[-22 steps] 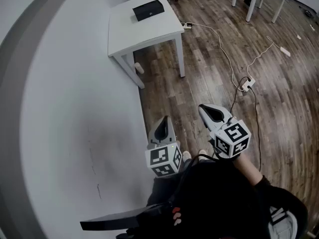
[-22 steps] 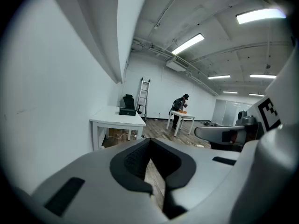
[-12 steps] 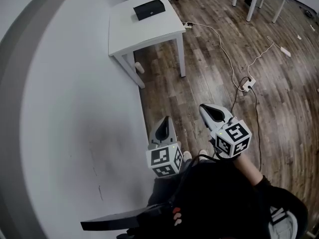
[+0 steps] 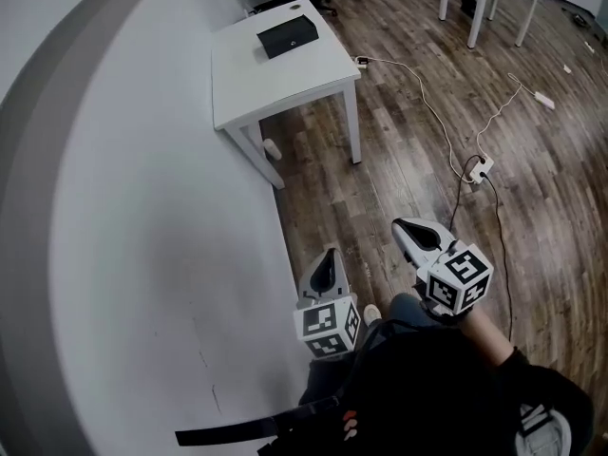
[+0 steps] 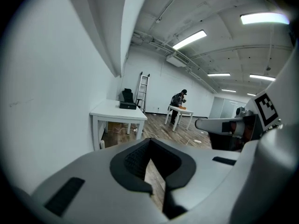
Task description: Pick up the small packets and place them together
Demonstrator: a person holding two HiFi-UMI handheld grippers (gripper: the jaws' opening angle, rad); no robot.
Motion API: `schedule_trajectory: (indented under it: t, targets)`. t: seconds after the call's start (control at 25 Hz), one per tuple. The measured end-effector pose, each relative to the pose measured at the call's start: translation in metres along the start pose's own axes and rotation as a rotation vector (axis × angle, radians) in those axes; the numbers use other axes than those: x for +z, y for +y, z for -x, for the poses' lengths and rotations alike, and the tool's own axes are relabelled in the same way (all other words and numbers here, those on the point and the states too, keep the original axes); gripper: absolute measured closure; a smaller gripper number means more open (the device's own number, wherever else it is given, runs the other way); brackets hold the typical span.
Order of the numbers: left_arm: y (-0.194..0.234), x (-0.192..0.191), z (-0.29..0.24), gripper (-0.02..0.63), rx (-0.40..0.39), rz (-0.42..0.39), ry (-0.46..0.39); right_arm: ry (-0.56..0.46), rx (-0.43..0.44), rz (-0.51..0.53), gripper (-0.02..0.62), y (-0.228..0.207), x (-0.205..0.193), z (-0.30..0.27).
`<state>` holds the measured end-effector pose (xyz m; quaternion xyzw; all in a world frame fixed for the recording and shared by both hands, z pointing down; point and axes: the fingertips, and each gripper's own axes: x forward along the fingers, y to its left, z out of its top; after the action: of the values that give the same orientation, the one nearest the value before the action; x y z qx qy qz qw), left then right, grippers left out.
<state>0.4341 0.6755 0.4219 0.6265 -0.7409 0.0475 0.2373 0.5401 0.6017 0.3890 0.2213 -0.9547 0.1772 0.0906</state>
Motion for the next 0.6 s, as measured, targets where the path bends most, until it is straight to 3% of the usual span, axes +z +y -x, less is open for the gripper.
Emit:
schedule_trajectory:
  t: [0.32, 0.6]
  targets:
    - [0.031, 0.002, -0.039, 0.606, 0.026, 0.013, 0.036, 0.010, -0.074, -0.010, 0.594, -0.039, 0.002, -0.039]
    - [0.050, 0.054, -0.128, 0.606, 0.030, -0.005, 0.013, -0.068, 0.053, -0.008, 0.594, -0.091, 0.054, -0.117]
